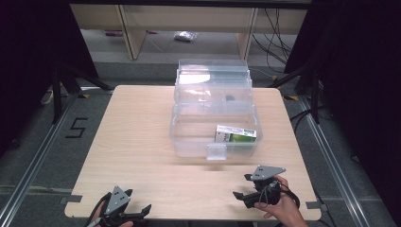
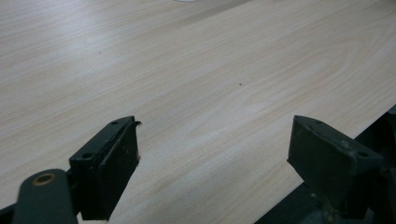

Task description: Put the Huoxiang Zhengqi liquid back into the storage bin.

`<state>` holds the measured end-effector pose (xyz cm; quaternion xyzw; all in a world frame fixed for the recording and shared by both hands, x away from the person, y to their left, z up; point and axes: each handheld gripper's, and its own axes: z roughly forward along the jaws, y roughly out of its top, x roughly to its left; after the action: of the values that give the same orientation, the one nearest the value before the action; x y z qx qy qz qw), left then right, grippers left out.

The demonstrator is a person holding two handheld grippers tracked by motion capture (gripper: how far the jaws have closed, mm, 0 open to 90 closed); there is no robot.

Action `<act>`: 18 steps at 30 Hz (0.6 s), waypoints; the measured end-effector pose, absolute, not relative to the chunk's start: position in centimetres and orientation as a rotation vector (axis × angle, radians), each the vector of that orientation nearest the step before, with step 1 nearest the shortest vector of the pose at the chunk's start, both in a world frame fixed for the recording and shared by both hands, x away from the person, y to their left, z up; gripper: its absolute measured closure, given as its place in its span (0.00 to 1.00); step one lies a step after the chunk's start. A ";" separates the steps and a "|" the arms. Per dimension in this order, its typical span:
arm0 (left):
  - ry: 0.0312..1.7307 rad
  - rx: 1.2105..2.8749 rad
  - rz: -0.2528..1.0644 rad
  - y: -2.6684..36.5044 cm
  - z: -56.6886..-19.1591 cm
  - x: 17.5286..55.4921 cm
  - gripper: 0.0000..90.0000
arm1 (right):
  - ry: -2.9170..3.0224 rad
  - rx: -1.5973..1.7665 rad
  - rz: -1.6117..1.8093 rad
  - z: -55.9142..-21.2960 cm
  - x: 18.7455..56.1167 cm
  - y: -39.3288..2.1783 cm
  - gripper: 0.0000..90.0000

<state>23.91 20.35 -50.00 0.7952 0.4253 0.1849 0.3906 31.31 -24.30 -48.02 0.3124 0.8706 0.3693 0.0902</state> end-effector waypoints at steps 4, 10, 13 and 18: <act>1.080 2.033 0.470 20.3 -49.9 23.9 0.17 | 2.597 0.946 1.084 -48.3 31.0 -24.5 0.25; 1.079 2.019 0.475 20.3 -50.0 23.9 0.17 | 2.603 0.985 1.059 -48.7 30.4 -24.8 0.24; 1.082 2.022 0.472 20.3 -50.0 23.9 0.17 | 2.581 0.997 1.082 -49.0 30.2 -24.8 0.24; 1.079 2.036 0.472 20.4 -49.9 23.9 0.17 | 2.599 0.997 1.038 -49.1 29.9 -25.1 0.22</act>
<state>23.90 20.35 -49.94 0.7992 0.4233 0.1852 0.3845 29.87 -25.09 -49.08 0.3343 0.8717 0.3480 0.0855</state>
